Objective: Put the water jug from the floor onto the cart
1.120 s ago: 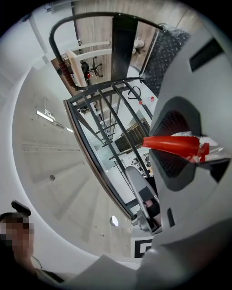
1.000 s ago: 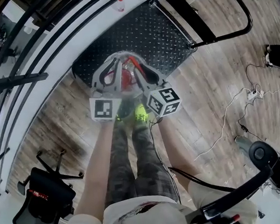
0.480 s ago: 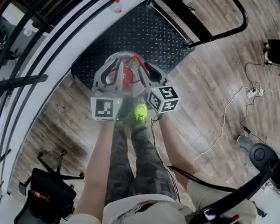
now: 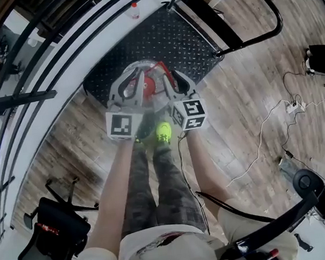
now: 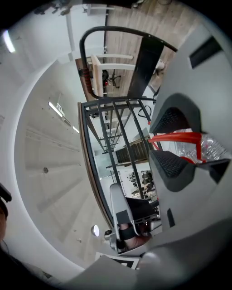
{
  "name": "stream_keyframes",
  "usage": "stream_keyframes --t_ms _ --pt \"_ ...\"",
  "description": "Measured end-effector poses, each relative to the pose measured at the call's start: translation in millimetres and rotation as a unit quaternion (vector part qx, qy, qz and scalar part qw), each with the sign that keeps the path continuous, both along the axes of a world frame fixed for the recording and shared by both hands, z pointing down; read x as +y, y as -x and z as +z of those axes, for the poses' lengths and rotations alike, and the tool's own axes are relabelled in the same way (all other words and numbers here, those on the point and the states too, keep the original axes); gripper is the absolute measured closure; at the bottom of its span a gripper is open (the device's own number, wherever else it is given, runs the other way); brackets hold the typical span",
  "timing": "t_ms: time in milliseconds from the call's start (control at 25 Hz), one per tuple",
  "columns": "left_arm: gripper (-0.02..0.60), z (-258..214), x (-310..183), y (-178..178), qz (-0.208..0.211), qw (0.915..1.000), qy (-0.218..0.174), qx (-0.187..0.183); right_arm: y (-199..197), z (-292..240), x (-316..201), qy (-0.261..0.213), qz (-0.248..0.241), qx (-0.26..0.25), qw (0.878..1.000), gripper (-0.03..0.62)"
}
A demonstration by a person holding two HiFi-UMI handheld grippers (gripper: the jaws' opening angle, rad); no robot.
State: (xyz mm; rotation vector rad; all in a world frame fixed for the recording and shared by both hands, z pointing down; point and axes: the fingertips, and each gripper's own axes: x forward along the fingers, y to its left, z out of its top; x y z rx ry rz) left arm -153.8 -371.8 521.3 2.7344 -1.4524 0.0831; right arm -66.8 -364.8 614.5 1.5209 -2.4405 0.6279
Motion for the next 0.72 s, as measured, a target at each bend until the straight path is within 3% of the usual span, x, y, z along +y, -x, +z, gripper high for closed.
stream_keyframes --t_ms 120,320,600,720 --pt "0.568 -4 -3 2 -0.003 1.0000 -0.006 0.005 -5 -9 -3 -0.019 0.008 0.023 1.000 0.446" --pt "0.568 -20 -2 -4 -0.004 0.9999 -0.012 0.009 2 -51 -4 -0.074 -0.017 0.058 0.995 0.444" --pt "0.568 -69 -11 -9 0.003 0.9995 -0.028 0.016 18 -111 -14 -0.102 -0.034 0.050 0.993 0.444" --pt "0.568 -85 -13 -12 0.013 0.9998 -0.013 -0.009 27 -139 -18 -0.111 -0.041 0.041 0.992 0.447"
